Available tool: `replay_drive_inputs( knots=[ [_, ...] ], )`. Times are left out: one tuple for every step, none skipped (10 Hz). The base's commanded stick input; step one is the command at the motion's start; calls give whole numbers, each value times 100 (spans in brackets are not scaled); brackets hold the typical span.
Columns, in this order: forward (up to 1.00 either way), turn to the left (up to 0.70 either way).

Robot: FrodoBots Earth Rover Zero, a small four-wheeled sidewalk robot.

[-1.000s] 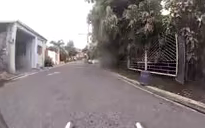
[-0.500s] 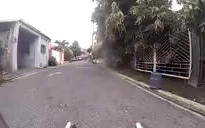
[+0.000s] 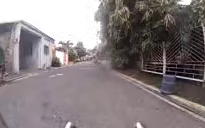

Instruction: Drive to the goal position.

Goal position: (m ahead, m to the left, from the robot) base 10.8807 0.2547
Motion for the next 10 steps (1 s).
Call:
replay_drive_inputs(
  knots=[
    [70,14],
    [70,14],
    [70,14],
    [70,14],
    [70,14],
    [70,14],
    [70,14],
    [70,14],
    [70,14],
    [70,14]
  ],
)
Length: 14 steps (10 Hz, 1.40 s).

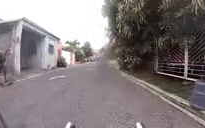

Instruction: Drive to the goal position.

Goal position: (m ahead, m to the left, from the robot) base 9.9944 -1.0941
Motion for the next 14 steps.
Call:
replay_drive_inputs(
  knots=[
    [70,14],
    [70,14],
    [70,14],
    [70,14],
    [70,14],
    [70,10],
    [70,6],
    [70,4],
    [70,1],
    [70,0],
    [70,0],
    [70,0],
    [70,0],
    [70,0]
  ],
)
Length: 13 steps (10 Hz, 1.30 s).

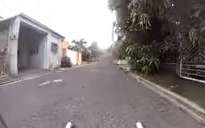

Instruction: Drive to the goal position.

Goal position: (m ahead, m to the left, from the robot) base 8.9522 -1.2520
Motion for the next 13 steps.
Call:
replay_drive_inputs(
  knots=[
    [70,0],
    [70,0],
    [70,0],
    [70,0],
    [70,0],
    [70,0],
    [70,0],
    [70,0],
    [70,0],
    [70,0],
    [70,1],
    [70,1],
    [70,0]
  ],
)
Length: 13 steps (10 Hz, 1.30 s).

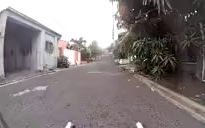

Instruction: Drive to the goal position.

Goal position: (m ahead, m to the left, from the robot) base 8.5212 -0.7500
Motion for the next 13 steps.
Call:
replay_drive_inputs(
  knots=[
    [70,0],
    [70,0],
    [70,0],
    [70,0],
    [70,0],
    [70,0],
    [70,0],
    [70,0],
    [70,0],
    [70,0],
    [70,0],
    [70,0],
    [70,0]
  ],
)
